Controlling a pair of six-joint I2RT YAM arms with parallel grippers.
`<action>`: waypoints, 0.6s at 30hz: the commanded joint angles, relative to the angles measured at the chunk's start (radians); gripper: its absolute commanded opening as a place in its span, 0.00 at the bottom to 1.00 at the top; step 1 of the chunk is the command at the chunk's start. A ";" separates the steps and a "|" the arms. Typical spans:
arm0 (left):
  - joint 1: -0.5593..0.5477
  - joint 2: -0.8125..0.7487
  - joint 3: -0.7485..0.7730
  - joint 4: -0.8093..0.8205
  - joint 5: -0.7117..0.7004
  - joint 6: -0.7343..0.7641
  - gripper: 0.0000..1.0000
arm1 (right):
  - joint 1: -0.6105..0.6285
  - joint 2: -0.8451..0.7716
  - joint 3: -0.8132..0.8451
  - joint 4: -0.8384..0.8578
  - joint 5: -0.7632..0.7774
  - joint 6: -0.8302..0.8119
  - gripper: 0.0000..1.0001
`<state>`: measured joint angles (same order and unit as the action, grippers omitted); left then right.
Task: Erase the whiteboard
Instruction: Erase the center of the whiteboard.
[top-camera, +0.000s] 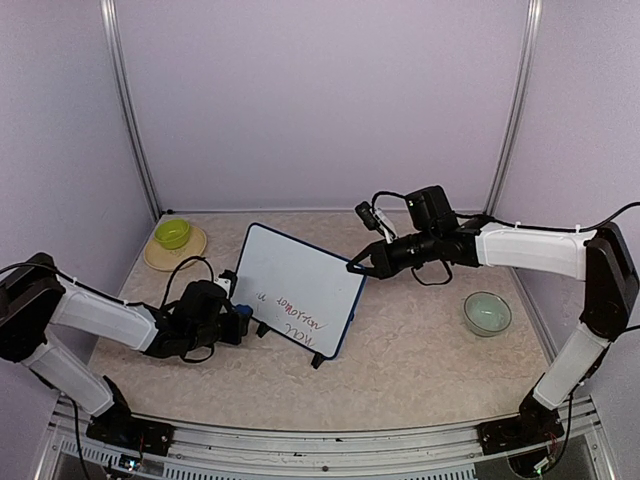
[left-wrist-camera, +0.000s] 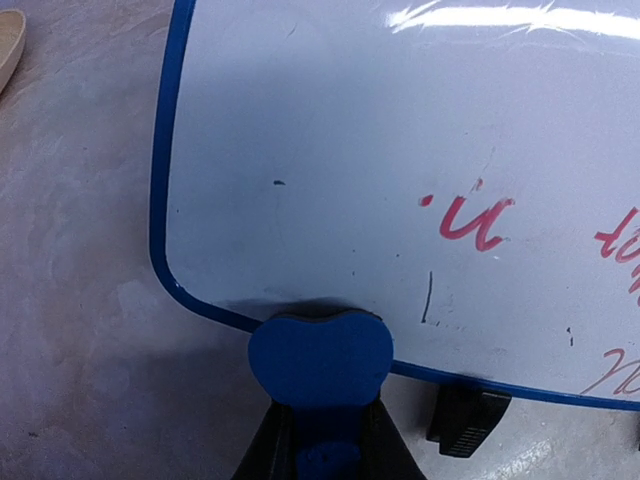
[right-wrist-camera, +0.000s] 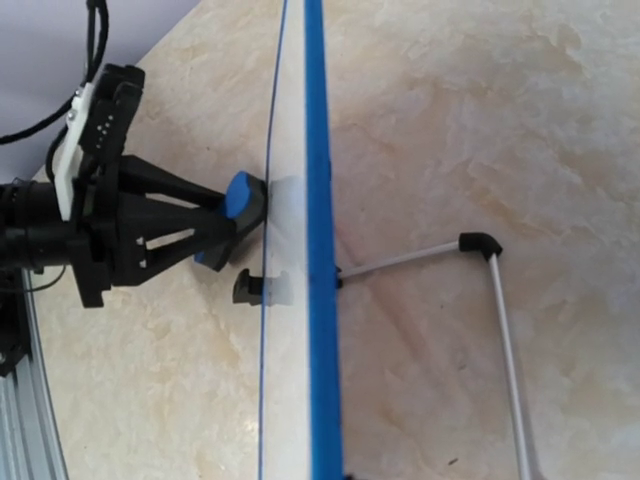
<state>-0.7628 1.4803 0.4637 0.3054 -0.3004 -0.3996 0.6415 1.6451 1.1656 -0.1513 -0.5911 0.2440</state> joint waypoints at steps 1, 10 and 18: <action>0.001 -0.001 0.077 0.012 -0.011 0.017 0.13 | 0.035 0.037 -0.008 -0.065 0.007 -0.070 0.00; 0.017 0.084 0.290 0.000 0.000 0.114 0.13 | 0.036 0.010 -0.035 -0.074 0.025 -0.077 0.00; 0.030 0.072 0.236 0.000 0.012 0.087 0.13 | 0.035 0.013 -0.030 -0.078 0.022 -0.079 0.00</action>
<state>-0.7441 1.5543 0.7456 0.2981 -0.2958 -0.3092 0.6434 1.6455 1.1637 -0.1532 -0.5594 0.2516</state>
